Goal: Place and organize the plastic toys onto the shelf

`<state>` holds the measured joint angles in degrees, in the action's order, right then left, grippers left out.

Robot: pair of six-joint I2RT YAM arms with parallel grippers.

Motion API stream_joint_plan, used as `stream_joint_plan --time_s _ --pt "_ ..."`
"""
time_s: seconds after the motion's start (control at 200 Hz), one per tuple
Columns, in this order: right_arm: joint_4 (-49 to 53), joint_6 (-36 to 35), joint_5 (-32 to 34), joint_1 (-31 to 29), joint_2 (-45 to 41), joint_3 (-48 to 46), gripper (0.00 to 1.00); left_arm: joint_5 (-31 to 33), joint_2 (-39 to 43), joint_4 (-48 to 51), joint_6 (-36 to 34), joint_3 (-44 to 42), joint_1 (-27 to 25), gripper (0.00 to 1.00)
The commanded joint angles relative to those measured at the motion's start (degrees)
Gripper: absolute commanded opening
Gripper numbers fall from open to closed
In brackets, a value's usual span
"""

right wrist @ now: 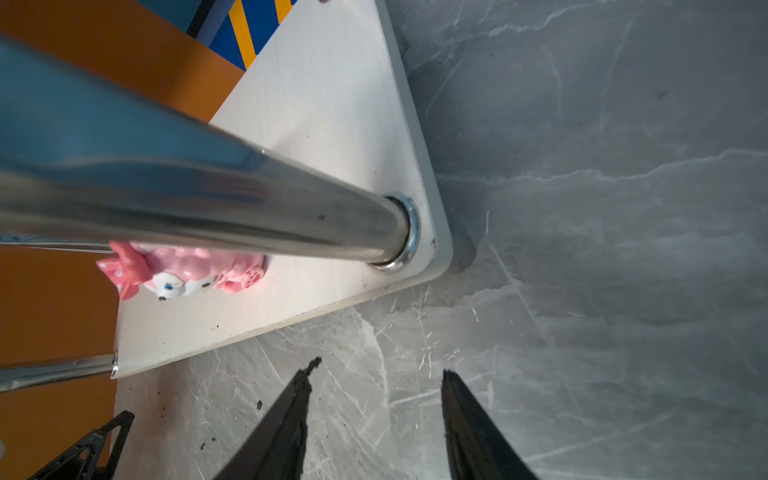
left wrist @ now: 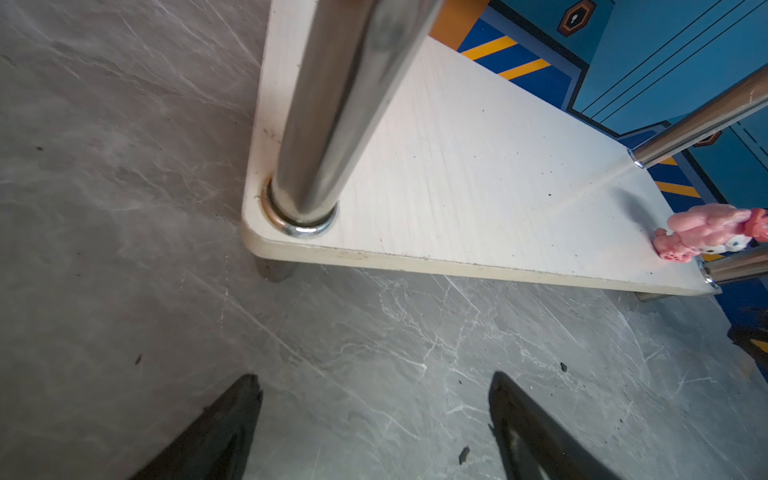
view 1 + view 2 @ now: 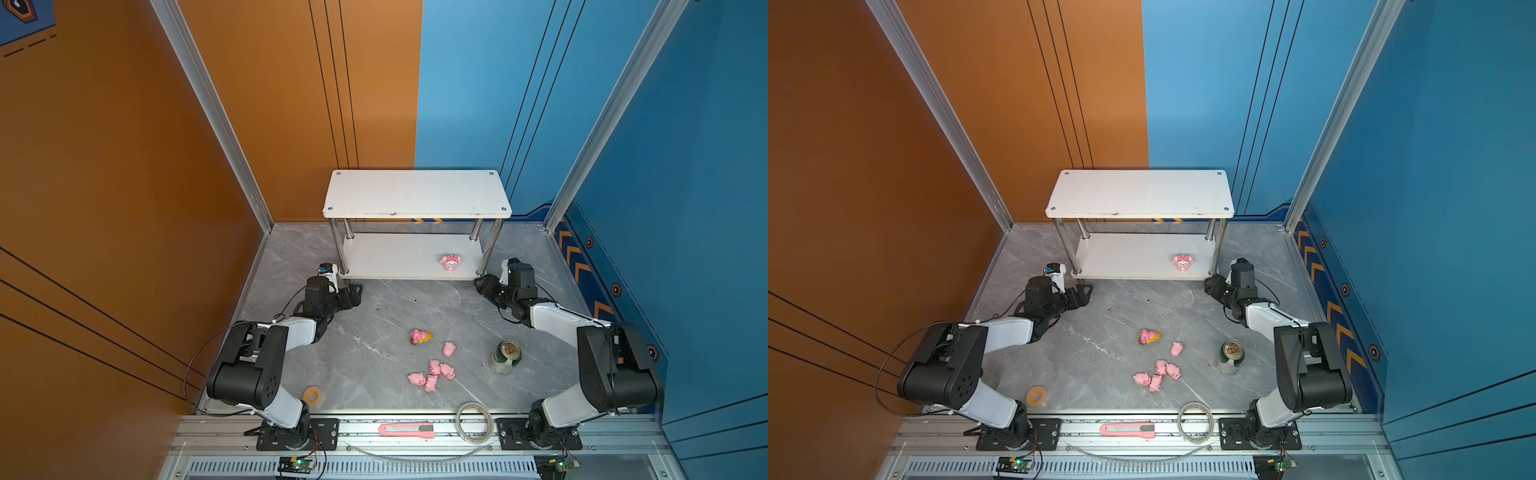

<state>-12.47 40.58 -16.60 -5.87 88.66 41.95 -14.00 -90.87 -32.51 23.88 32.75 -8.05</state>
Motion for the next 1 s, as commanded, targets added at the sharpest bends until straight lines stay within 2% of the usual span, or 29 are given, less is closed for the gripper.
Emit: stream_joint_plan --time_s 0.0,0.14,0.155,0.185,0.991 --pt "-2.53 0.64 -0.39 0.51 1.58 1.89 0.53 -2.85 -2.72 -3.13 0.73 2.39 0.71 0.88" --pt "-3.43 1.06 -0.28 0.77 3.56 2.93 0.53 -3.99 -5.16 -4.42 1.34 3.91 0.77 0.87" --pt "-3.47 1.07 -0.35 0.77 3.72 3.12 0.53 -4.11 -5.41 -4.55 1.39 4.1 0.82 0.83" --pt "-3.6 1.16 -0.37 0.81 4.06 3.26 0.52 -4.3 -5.79 -4.77 1.51 4.46 0.76 0.83" --pt "-6.99 2.44 -1.07 2.08 13.26 9.8 0.48 -7.44 -16.69 -5.64 2.4 15.14 0.7 0.81"
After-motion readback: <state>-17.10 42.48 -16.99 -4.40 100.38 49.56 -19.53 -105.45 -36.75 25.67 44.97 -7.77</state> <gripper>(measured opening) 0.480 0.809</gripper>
